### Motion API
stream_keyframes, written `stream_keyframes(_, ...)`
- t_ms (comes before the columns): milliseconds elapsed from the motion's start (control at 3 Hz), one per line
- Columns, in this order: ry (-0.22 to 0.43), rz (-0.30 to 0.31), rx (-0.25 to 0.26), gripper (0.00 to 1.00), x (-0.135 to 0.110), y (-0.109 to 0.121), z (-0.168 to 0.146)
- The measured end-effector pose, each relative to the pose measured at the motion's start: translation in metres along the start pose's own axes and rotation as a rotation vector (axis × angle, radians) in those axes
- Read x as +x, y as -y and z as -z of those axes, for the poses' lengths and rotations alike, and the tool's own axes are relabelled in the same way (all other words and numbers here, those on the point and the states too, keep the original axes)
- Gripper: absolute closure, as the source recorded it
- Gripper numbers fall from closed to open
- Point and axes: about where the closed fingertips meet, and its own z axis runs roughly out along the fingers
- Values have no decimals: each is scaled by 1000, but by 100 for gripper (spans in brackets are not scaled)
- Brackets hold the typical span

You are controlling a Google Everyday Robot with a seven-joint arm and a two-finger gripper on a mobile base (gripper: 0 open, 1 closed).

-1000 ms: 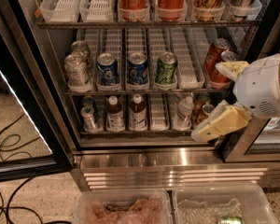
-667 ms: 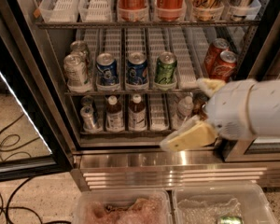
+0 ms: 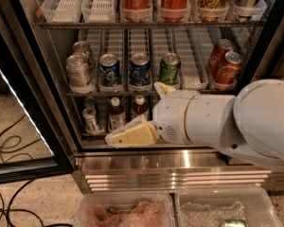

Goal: Pick blue plastic bottle from bottom shelf of fridge

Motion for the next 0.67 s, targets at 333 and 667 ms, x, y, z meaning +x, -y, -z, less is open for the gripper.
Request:
stream_keyframes(333,0,14,6,0,1,1,1)
stream_keyframes(667,11,-5,31,0,22,-8,-14)
